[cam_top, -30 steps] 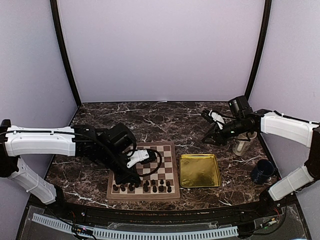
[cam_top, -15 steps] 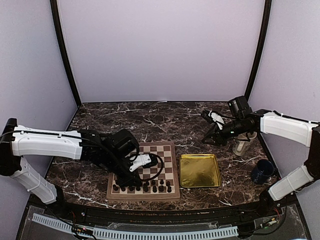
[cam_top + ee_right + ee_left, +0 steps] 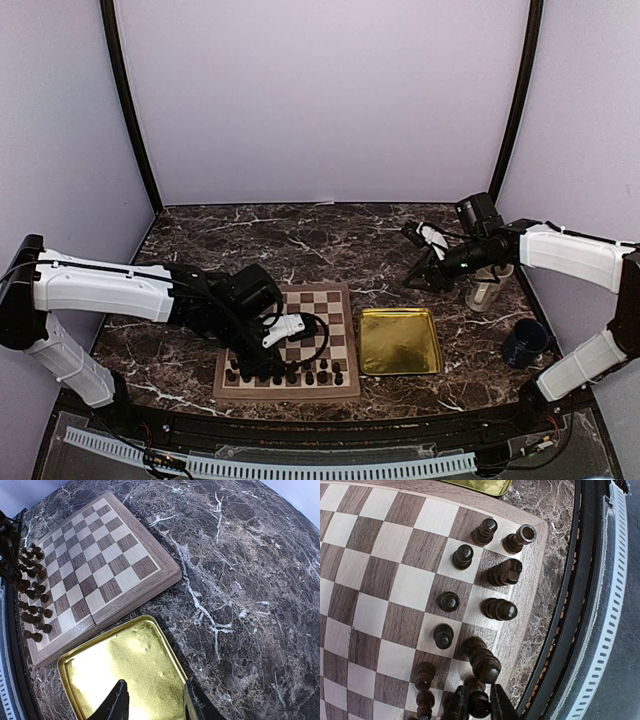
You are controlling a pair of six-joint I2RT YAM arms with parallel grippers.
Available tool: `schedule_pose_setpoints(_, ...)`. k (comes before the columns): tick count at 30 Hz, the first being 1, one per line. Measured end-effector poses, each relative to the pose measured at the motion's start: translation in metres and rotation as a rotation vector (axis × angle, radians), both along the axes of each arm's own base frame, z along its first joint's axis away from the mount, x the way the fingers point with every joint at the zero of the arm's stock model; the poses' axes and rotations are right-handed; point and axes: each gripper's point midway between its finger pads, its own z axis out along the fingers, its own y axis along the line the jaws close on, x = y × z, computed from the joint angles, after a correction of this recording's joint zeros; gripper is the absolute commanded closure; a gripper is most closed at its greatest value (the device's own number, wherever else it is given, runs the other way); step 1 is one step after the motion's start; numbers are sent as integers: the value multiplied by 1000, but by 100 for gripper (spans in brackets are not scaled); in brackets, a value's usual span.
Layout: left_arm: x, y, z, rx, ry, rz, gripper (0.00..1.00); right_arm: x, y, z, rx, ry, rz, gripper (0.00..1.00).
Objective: Set up the chess pieces on the board
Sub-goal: Place the queen at e8.
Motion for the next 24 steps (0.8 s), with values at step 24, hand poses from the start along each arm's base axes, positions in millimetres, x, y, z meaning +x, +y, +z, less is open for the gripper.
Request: schedule_pose_setpoints(24,-1,3,-9,17,1,-7,77,0,1,-5,-2,18,4,62)
